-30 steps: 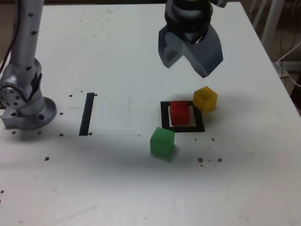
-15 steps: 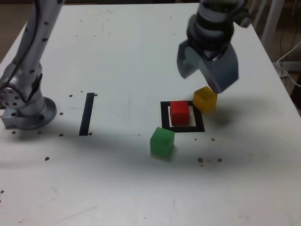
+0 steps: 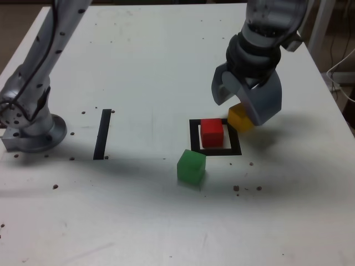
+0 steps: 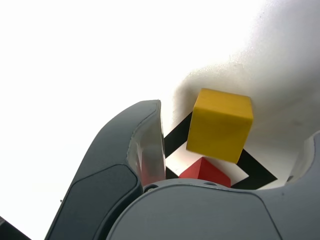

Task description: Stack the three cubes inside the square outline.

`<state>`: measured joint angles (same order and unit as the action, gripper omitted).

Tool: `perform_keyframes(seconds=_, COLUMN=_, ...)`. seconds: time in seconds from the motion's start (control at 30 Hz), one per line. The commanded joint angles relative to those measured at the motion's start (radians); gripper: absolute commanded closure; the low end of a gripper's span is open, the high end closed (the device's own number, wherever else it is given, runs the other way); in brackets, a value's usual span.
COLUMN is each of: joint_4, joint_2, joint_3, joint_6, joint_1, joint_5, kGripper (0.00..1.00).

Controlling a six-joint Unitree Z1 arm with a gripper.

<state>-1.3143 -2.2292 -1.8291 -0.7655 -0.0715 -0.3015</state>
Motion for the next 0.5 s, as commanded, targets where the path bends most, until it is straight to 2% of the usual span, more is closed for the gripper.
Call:
perform_keyframes(seconds=0.0, joint_4=0.004, joint_2=-0.010, joint_3=-0.002, joint_6=0.003, joint_1=-0.001, joint_5=-0.002, kGripper=0.05)
perform_keyframes(seconds=0.23, joint_4=0.017, joint_2=-0.016, joint_3=-0.005, joint_6=0.006, joint_1=-0.001, joint_5=-0.003, kGripper=0.10)
perform_keyframes(seconds=0.47, joint_4=0.046, joint_2=-0.017, joint_3=0.002, joint_6=0.028, joint_1=-0.001, joint_5=-0.005, kGripper=0.21)
